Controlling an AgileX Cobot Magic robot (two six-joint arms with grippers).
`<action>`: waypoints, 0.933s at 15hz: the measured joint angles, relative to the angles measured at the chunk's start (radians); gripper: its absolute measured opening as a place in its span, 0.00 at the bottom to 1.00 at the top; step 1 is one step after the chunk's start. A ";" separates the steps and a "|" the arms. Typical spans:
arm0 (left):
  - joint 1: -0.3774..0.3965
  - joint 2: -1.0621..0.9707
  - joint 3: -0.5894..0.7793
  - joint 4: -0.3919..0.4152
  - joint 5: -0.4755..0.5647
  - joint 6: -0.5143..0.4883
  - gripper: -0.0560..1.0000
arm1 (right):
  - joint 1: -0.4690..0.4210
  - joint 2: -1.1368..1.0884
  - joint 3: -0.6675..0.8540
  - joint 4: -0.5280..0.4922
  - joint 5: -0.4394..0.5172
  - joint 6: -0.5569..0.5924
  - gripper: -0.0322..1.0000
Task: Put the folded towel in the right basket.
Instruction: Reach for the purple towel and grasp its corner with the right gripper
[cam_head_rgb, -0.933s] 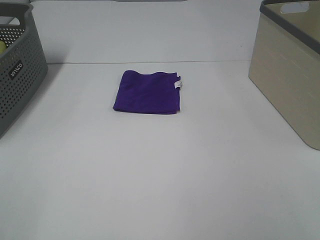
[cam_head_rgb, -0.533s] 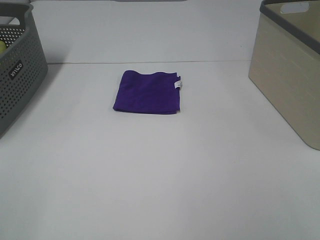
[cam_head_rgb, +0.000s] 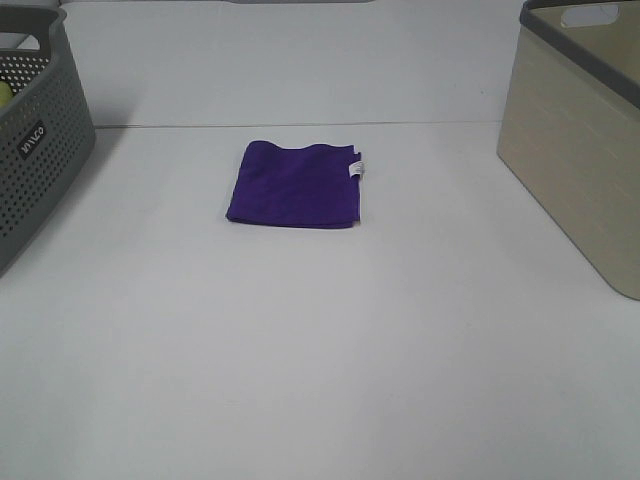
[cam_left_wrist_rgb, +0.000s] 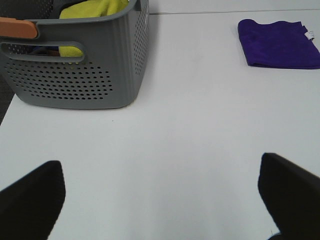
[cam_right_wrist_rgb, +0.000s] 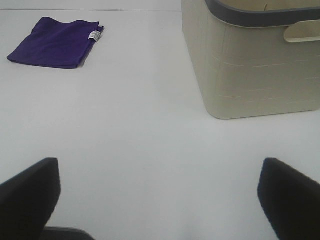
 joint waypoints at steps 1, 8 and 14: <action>0.000 0.000 0.000 0.000 0.000 0.000 0.99 | 0.000 0.000 0.000 -0.001 0.000 0.000 0.98; 0.000 0.000 0.000 -0.003 0.000 -0.017 0.99 | 0.000 0.000 0.000 0.001 0.000 0.000 0.99; 0.000 0.000 0.000 -0.004 0.000 -0.017 0.99 | 0.000 0.000 0.000 0.002 0.000 0.000 0.99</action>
